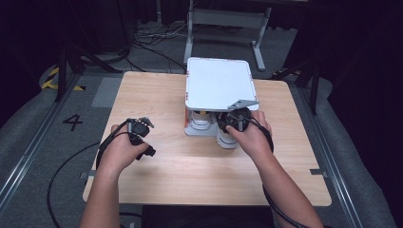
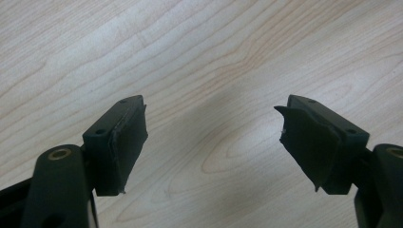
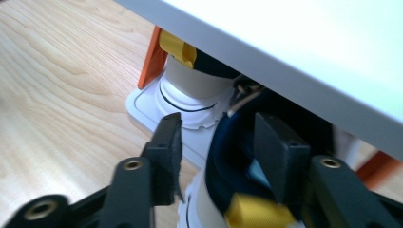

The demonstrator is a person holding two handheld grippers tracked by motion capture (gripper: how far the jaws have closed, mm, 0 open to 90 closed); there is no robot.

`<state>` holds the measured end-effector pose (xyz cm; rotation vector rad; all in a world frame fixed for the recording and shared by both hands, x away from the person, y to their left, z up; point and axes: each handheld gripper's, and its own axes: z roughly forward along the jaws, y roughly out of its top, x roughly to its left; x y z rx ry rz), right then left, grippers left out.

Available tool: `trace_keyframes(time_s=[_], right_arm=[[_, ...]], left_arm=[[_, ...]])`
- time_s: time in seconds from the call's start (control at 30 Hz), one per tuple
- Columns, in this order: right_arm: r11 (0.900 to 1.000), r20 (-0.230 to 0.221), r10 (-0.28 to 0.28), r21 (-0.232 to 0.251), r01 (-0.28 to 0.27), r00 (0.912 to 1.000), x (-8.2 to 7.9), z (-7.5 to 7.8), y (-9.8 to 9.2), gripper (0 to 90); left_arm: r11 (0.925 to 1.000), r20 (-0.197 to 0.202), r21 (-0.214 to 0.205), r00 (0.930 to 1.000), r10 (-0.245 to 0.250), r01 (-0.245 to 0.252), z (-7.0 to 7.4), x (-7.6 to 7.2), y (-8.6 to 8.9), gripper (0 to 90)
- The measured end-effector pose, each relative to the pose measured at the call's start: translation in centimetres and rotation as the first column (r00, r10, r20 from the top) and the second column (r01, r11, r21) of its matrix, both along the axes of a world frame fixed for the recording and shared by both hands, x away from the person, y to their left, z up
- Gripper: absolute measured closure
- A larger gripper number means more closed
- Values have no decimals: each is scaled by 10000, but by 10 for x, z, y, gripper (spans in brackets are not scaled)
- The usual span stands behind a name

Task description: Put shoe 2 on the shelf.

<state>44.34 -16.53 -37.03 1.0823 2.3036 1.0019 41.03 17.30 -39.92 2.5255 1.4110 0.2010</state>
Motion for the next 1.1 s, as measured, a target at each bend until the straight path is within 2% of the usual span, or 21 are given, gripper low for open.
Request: trace_keyframes(time_s=[0.13, 0.27, 0.33, 0.4, 0.47, 0.53, 0.6, 0.73, 0.83, 0.97, 1.0, 1.1], right_arm=[[9995, 227, -156, 292, 149, 9996, -21, 13, -21, 591], [9975, 421, -610, 374, 594, 9973, -43, 15, -38, 621], [9969, 450, -736, 322, 722, 9963, -48, 15, -41, 640], [9968, 450, -791, 168, 784, 9959, -57, 12, -45, 715], [9970, 396, -768, -22, 769, 9963, -62, 5, -46, 838], [9975, 241, -681, -164, 685, 9974, -62, -2, -45, 900], [9987, -14, -461, -229, 461, 9989, -61, -15, -37, 900], [9982, -37, -463, -370, 461, 9989, -54, -34, -29, 900], [9975, 129, -656, -254, 659, 9978, -48, -47, -28, 900], [9974, 250, -686, -213, 691, 9973, -44, -52, -27, 900], [9978, 181, -665, -21, 666, 9976, -40, -55, -28, 900], [9980, 519, -591, 275, 578, 9969, -31, -62, -29, 900]], left_arm=[[9998, -62, -109, 9999, -147, 146, 0, 6, -7, 238], [9992, 2, -95, 9993, -382, 382, 2, 11, -16, 238], [9989, -9, -29, 9989, -465, 465, 2, 13, -18, 238], [9986, -54, -5, 9986, -529, 529, 1, 15, -23, 238], [9981, -152, 34, 9980, -618, 619, -1, 16, -26, 238], [9979, -143, 84, 9978, -644, 645, -2, 17, -28, 238], [9975, -130, 47, 9974, -705, 705, -1, 17, -28, 238], [9978, -142, -6, 9977, -660, 660, -1, 15, -25, 238], [9982, -141, 2, 9981, -603, 603, -1, 14, -21, 238], [9990, -98, -66, 9989, -450, 450, -2, 12, -19, 238], [9988, -138, -51, 9987, -482, 482, -2, 11, -18, 238], [9993, -122, 20, 9993, -367, 367, -1, 6, -13, 238]])
